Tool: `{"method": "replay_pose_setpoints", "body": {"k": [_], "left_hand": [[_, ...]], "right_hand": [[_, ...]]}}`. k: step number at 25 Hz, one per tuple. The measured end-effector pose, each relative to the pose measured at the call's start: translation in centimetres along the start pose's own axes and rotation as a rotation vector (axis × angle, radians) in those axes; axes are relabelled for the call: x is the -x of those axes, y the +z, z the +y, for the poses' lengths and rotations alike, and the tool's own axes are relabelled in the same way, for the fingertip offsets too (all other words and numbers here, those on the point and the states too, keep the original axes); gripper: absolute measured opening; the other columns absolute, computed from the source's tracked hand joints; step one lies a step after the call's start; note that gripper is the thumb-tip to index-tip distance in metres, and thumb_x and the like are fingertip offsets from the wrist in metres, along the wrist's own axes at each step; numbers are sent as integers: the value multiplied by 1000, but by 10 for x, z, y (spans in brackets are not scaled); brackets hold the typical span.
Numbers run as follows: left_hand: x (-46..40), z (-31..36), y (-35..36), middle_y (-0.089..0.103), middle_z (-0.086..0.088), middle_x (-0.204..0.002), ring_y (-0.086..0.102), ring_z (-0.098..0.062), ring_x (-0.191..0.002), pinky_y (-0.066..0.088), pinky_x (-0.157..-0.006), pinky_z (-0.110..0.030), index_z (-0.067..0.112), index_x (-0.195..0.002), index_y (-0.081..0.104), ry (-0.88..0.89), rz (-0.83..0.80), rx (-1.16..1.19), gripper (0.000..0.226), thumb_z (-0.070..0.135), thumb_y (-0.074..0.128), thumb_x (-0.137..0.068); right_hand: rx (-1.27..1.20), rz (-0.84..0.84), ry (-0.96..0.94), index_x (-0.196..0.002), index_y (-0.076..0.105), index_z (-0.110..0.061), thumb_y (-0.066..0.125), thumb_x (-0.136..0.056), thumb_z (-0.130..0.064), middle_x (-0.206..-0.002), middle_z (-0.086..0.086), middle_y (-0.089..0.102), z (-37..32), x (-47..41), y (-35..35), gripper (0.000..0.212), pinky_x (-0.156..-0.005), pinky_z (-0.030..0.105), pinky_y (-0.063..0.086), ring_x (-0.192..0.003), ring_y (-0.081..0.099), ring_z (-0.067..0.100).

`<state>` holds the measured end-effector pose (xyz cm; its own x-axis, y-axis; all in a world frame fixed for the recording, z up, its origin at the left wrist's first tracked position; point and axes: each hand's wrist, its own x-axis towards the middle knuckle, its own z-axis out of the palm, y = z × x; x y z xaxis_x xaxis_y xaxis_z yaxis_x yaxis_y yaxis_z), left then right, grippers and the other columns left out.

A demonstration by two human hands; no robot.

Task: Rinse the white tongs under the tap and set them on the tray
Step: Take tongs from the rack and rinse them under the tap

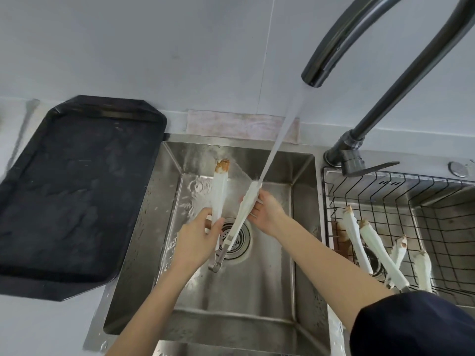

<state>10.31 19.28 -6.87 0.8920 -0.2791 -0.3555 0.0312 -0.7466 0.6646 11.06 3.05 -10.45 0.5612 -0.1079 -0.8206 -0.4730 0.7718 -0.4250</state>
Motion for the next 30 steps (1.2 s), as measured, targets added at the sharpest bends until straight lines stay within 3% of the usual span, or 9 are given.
{"method": "replay_pose_setpoints", "body": {"k": [3,6,8,10,12,16,21,25,30], "left_hand": [[1,-3,0,73,-1,-81,67,-24,-65,56,-77,-41,19,-97,54,-51,-13,101,16,34,49,-92],[4,-1,1,68,-3,-73,68,-19,-54,59,-55,-32,7,-102,55,-187,-57,397,23,27,49,-94],[5,5,1,64,-5,-72,66,-10,-45,54,-42,-22,4,-104,53,-267,-109,586,22,23,47,-95],[6,11,2,62,-7,-73,65,-8,-42,52,-38,-20,5,-101,52,-294,-150,680,18,20,44,-96],[6,16,2,62,-6,-73,64,-7,-41,51,-38,-19,7,-98,53,-300,-178,688,16,20,43,-97],[4,18,11,66,-3,-77,66,-6,-44,54,-42,-20,13,-96,54,-319,-244,649,18,21,38,-98],[2,23,31,72,5,-61,67,-9,-46,51,-43,-19,7,-105,58,-401,-335,657,30,24,33,-100],[-4,36,39,71,4,-57,68,-8,-47,51,-45,-19,2,-113,56,-410,-389,694,36,25,33,-100],[-9,47,44,70,8,-61,66,-4,-47,50,-47,-17,7,-114,59,-395,-478,724,32,24,36,-98]], "right_hand": [[-32,-10,-3,-114,47,-4,38,-99,-26,-78,8,57,-4,-1,5,28,-70,27,46,-71,56,17],[-161,-49,-5,-91,53,-5,48,-96,-29,-65,5,50,-10,1,11,24,-67,24,48,-60,53,13],[-161,-67,-26,-74,50,-12,53,-92,-36,-45,-1,44,-15,2,14,30,-54,19,49,-40,46,8],[-112,-45,-33,-66,45,-15,53,-89,-46,-33,-5,38,-20,2,18,40,-34,13,39,-27,37,5],[-68,-20,-36,-61,40,-15,51,-87,-53,-30,-5,35,-25,3,19,48,-28,11,30,-23,33,5],[-52,-147,-84,-66,47,-15,46,-95,-39,-47,-3,47,-29,22,8,38,-39,15,42,-38,45,6],[-111,-346,-166,-107,48,-9,34,-100,-14,-82,4,57,-33,47,-8,17,-62,22,54,-66,59,13],[68,-202,-155,-110,44,-11,40,-99,-22,-77,4,56,-22,62,-17,16,-51,23,50,-57,52,13],[181,-137,-352,-95,52,-16,41,-99,-19,-68,0,47,-24,86,-24,12,-44,21,44,-48,43,9]]}}
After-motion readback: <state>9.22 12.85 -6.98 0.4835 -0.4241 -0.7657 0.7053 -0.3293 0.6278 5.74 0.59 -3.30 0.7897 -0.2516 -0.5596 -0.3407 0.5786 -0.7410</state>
